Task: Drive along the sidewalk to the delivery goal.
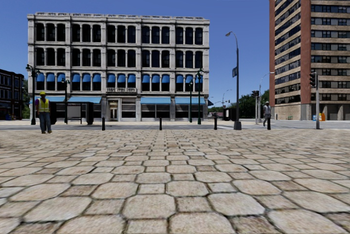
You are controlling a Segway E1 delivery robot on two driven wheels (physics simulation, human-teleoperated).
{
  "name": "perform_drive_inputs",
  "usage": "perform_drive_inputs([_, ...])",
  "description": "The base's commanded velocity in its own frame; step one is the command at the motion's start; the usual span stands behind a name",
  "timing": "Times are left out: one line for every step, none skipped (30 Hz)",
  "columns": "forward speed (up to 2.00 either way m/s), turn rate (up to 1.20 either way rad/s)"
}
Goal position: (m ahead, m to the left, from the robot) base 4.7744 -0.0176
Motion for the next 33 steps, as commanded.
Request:
perform_drive_inputs([2.0,0.0])
perform_drive_inputs([2.0,0.0])
perform_drive_inputs([2.0,0.0])
perform_drive_inputs([2.0,0.0])
perform_drive_inputs([2.0,0.05])
perform_drive_inputs([2.0,0.05])
perform_drive_inputs([2.0,0.26])
perform_drive_inputs([2.0,0.41])
perform_drive_inputs([2.0,0.46])
perform_drive_inputs([2.0,0.47])
perform_drive_inputs([2.0,0.47])
perform_drive_inputs([2.0,0.48])
perform_drive_inputs([2.0,0.39])
perform_drive_inputs([2.0,0.08])
perform_drive_inputs([2.0,0.08])
perform_drive_inputs([2.0,0.0])
perform_drive_inputs([2.0,0.0])
perform_drive_inputs([2.0,0.0])
perform_drive_inputs([2.0,0.0])
perform_drive_inputs([2.0,0.0])
perform_drive_inputs([2.0,0.0])
perform_drive_inputs([2.0,0.0])
perform_drive_inputs([2.0,0.0])
perform_drive_inputs([2.0,0.0])
perform_drive_inputs([2.0,0.0])
perform_drive_inputs([2.0,0.0])
perform_drive_inputs([2.0,0.0])
perform_drive_inputs([2.0,0.0])
perform_drive_inputs([2.0,0.0])
perform_drive_inputs([2.0,0.0])
perform_drive_inputs([2.0,0.0])
perform_drive_inputs([2.0,0.0])
perform_drive_inputs([2.0,0.0])
